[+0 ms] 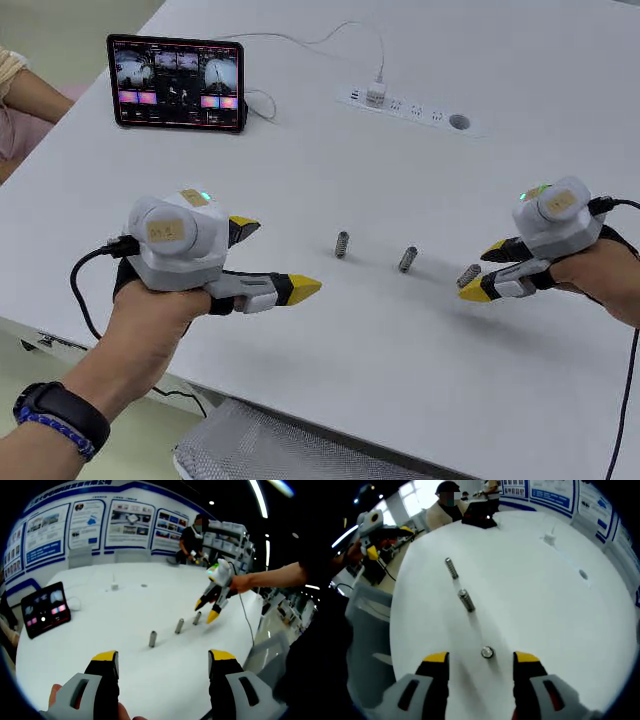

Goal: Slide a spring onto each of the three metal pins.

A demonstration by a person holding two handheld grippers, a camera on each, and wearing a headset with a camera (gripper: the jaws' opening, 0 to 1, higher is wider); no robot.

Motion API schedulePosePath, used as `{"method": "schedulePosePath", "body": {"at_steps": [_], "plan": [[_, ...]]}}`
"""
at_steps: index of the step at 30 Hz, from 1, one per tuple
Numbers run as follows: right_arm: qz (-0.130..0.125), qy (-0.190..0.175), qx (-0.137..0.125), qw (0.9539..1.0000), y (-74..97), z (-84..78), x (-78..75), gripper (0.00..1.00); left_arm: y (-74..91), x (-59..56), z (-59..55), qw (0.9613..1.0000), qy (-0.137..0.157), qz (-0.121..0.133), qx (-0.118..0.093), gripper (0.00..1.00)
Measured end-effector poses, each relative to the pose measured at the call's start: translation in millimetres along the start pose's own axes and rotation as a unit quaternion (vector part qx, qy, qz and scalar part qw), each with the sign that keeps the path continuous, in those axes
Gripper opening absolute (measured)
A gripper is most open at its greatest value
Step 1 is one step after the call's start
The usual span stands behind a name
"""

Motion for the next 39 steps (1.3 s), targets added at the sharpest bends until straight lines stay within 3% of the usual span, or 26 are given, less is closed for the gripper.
{"method": "schedulePosePath", "body": {"at_steps": [11,16,25,33,37,39], "plan": [[-0.007,-0.054,-0.047,0.9974,12.1,-4.2,8.1,0.57,0.4,3.8,4.5,1.0,-0.003,-0.001,-0.001,0.77],[-0.008,-0.077,-0.076,0.9941,17.8,-5.9,15.5,0.59,1.4,3.8,8.5,1.0,-0.005,-0.006,-0.005,0.77],[-0.009,-0.112,-0.12,0.9864,26.4,-13.9,31.6,0.66,2.7,2.5,15.2,0.9998,-0.01,-0.014,-0.013,0.78],[-0.025,-0.146,-0.163,0.9755,35.3,-18.1,44.4,0.74,1.6,2.2,18.4,0.9997,-0.008,-0.022,-0.011,0.81],[-0.02,-0.168,-0.178,0.9695,40.4,-20.6,52.3,0.8,-0.3,3.0,19.0,0.9997,-0.002,-0.026,-0.005,0.83],[-0.021,-0.17,-0.179,0.9689,41.9,-22.7,55.7,0.82,-0.7,3.2,18.8,0.9996,-0.001,-0.029,-0.004,0.83]]}}
Point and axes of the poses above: the centre of the closed fingertips' face, and the gripper's own axes: y roughly backward along the fingers, x roughly to its left, z roughly out of its top, the point moved 5 cm from there along y, roughly backward along the fingers, and after that the axes turned 5 degrees about x, right-handed, at the moved point
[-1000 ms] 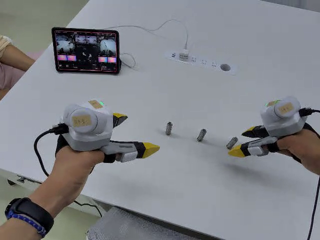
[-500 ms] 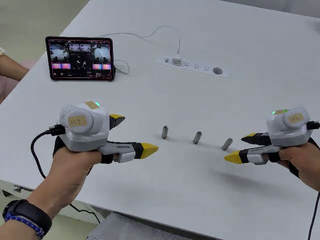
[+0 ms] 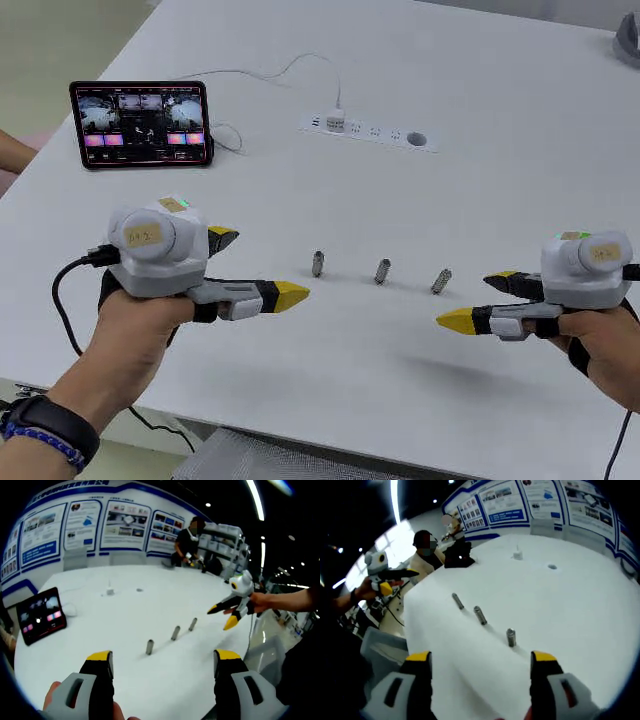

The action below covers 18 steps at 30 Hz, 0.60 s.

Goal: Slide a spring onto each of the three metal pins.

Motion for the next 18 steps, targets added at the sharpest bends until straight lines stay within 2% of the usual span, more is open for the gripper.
{"method": "schedulePosePath", "body": {"at_steps": [2,6,8,15,18], "plan": [[-0.005,0.0,-0.004,1.0,2.8,-2.4,1.8,0.82,-0.3,1.3,0.1,1.0,0.004,0.0,0.0,0.84],[-0.008,-0.015,-0.01,0.9998,6.7,-7.7,4.3,0.85,-2.0,4.1,-1.2,0.9994,0.033,-0.01,-0.004,0.9],[-0.01,-0.019,-0.013,0.9997,8.3,-10.0,5.7,0.85,-2.9,6.4,-4.4,0.9989,0.044,-0.012,0.001,0.92],[-0.018,-0.034,-0.027,0.9989,13.1,-12.8,7.4,0.87,-5.0,11.0,-14.7,0.9987,0.047,-0.014,0.012,0.88],[-0.017,-0.043,-0.037,0.9982,14.3,-12.3,8.3,0.89,-5.0,11.7,-16.4,0.9985,0.052,-0.018,0.01,0.87]]}}
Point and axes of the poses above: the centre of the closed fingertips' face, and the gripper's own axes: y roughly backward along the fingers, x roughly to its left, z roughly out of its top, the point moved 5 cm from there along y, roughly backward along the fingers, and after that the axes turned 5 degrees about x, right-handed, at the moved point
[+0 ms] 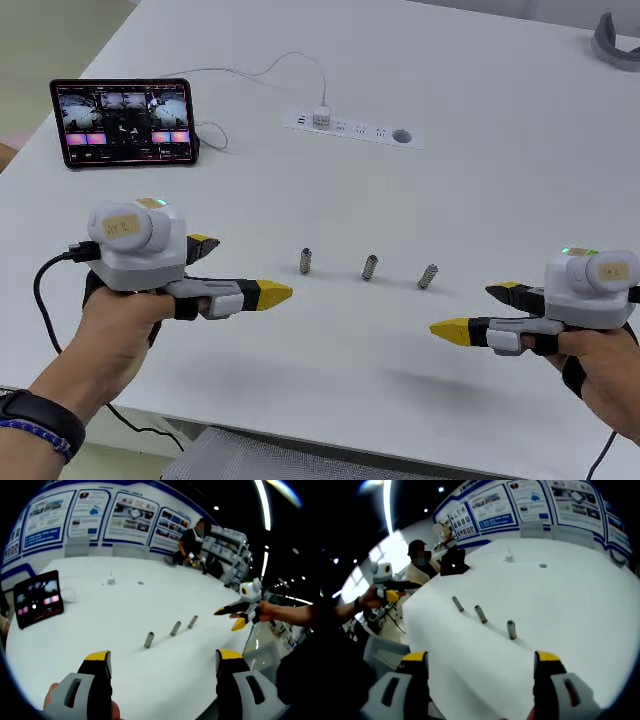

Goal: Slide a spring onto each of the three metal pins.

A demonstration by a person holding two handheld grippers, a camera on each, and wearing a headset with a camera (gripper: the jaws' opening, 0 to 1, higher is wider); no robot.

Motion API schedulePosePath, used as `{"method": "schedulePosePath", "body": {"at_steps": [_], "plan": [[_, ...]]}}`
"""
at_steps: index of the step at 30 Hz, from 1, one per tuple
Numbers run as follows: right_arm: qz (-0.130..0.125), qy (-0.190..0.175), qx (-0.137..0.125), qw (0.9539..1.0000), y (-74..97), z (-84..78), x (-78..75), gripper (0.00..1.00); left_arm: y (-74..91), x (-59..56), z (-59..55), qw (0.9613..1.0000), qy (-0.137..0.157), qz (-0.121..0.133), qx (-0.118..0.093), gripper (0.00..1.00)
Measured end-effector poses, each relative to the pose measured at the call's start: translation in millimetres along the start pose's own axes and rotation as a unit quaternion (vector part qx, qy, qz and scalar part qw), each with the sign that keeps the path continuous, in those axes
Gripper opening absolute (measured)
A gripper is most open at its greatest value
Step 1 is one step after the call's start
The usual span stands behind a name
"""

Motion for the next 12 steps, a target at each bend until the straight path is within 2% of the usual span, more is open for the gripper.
{"method": "schedulePosePath", "body": {"at_steps": [4,8,12], "plan": [[0.0,-0.002,-0.013,0.9999,2.0,1.4,3.8,0.91,-0.2,1.2,-0.3,1.0,0.005,0.003,0.0,0.89],[0.001,0.002,-0.035,0.9994,5.1,5.0,9.4,0.95,-0.2,0.8,-1.5,0.9999,-0.008,0.005,0.006,0.9],[0.0,-0.001,-0.045,0.999,6.1,6.1,10.3,0.96,-0.5,-0.4,-2.2,0.9999,-0.011,0.002,0.009,0.9]]}}
Point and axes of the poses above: the centre of the closed fingertips' face, and the gripper's own axes: y roughly backward along the fingers, x roughly to its left, z roughly out of its top, the point moved 5 cm from there along y, roughly backward along the fingers, and after that the axes turned 5 degrees about x, right-handed, at the moved point
